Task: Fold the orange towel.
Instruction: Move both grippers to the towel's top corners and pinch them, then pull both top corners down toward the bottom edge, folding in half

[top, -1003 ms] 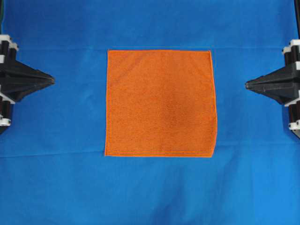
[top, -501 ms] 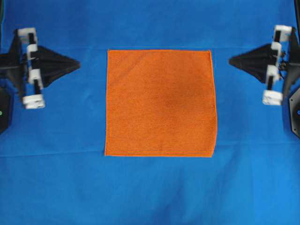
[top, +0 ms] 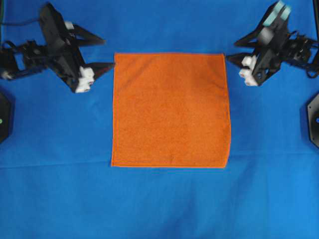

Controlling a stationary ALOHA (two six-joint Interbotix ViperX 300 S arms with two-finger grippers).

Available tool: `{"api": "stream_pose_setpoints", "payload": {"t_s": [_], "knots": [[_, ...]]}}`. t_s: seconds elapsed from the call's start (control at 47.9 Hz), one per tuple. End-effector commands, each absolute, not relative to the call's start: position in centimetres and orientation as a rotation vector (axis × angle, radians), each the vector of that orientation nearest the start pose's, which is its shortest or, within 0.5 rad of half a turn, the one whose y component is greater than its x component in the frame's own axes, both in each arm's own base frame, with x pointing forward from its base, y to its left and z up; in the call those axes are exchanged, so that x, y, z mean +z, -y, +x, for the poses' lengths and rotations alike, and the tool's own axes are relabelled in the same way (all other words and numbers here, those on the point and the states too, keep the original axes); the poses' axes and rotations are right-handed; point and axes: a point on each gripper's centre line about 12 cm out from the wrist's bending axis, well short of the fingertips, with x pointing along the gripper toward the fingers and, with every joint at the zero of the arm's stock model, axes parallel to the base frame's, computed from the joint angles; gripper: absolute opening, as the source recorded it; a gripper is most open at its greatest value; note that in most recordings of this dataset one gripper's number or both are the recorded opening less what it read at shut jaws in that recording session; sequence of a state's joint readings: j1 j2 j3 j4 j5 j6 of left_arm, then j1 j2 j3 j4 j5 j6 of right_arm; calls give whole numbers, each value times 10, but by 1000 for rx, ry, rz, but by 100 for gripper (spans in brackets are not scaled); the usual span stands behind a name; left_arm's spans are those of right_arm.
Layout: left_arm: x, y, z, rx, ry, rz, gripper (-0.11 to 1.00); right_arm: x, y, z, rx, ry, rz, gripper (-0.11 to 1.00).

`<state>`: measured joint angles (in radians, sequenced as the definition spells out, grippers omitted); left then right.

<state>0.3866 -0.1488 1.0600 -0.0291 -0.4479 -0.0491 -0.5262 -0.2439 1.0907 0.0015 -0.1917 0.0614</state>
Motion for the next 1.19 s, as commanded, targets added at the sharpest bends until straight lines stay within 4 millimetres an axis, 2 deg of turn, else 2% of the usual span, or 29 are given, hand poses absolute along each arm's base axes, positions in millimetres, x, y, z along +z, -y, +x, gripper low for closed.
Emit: {"api": "stream_pose_setpoints", "payload": {"t_s": [0.0,0.167,0.313,0.418,0.564,0.668,0.731,0.794,0.835,0.898,0.982,1.17], "knots": [[134,-127,290,431,-445,-165,91,132,148,251,-531,-615,223,57],[106,-137,302,444,-510,-178,90,109,156,260,-533,-664,234,58],[93,-145,307,458,-541,-182,90,93,162,264,-540,-692,241,58],[86,-153,307,476,-558,-188,90,87,164,263,-547,-704,247,57],[77,-154,306,475,-610,-192,85,88,165,264,-547,-692,244,53],[68,-151,306,459,-680,-186,71,88,165,264,-547,-687,243,41],[64,-148,307,441,-709,-171,57,88,165,264,-547,-687,242,28],[63,-145,309,426,-718,-157,38,87,164,263,-547,-690,244,10],[63,-143,311,416,-720,-144,28,87,164,263,-547,-692,244,4],[63,-142,312,410,-722,-135,13,87,164,262,-550,-692,250,3],[63,-142,312,408,-724,-131,2,87,164,262,-552,-690,254,3],[67,-143,314,408,-714,-127,1,88,164,262,-555,-686,260,3]]}}
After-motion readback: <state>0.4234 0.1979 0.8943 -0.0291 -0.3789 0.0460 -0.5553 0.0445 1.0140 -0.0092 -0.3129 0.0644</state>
